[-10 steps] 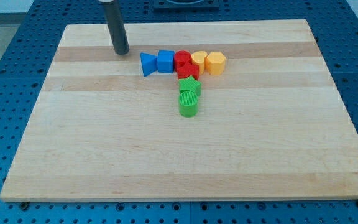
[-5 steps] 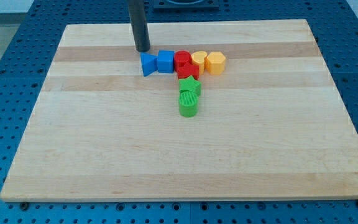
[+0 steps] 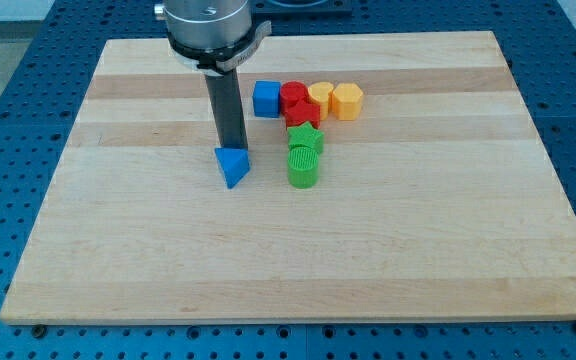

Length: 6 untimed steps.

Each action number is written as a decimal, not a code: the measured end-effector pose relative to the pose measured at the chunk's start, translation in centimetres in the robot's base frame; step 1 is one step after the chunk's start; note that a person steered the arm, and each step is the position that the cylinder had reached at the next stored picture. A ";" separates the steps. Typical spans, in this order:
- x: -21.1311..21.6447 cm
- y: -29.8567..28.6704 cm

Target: Move the blue blocks to the left side of the green circle

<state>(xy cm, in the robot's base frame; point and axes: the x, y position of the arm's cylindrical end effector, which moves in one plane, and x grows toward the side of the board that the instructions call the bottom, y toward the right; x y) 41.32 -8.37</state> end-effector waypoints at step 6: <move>-13.7 4.6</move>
<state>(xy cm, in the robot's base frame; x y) 27.59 -3.81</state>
